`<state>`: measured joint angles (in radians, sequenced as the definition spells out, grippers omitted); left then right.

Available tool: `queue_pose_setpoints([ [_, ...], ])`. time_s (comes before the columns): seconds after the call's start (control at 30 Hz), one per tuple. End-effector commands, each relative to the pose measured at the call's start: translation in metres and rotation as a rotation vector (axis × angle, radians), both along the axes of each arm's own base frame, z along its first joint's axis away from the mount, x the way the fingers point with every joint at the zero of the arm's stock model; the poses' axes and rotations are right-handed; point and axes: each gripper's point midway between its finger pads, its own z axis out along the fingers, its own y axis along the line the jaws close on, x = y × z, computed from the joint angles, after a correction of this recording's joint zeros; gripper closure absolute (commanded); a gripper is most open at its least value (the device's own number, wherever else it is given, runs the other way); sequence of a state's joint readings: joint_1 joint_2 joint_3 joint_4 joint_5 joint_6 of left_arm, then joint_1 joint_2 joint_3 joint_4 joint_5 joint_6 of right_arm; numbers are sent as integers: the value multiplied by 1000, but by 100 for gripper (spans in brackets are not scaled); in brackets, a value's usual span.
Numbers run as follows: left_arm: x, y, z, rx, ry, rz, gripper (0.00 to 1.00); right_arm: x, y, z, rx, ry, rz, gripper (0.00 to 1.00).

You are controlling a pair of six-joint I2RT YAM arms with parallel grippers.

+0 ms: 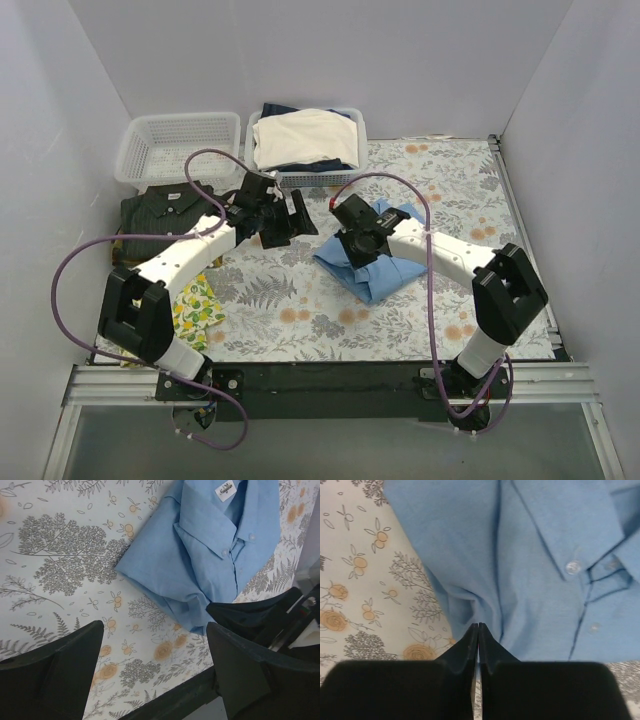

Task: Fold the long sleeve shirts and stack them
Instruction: Fold the shirt

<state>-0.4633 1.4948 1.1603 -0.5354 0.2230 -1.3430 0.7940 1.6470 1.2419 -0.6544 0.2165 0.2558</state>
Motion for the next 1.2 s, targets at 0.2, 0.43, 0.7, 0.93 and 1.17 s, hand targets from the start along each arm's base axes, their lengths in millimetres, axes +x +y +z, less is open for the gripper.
queue_pose_setpoints([
  [0.2,22,-32,-29,-68,28,43,18,-18,15,-49,70,117,21,99],
  [0.43,38,-50,-46,-77,58,48,18,-50,-11,-69,43,183,-7,99],
  [0.7,25,-90,-46,-92,64,-60,21,-55,-2,-42,147,168,-18,99],
  [0.93,-8,-97,-68,-4,37,-179,25,-15,-16,73,284,-112,-120,67],
  [1.17,-36,-114,-86,1,45,-242,28,30,-116,65,199,-124,-465,64],
])
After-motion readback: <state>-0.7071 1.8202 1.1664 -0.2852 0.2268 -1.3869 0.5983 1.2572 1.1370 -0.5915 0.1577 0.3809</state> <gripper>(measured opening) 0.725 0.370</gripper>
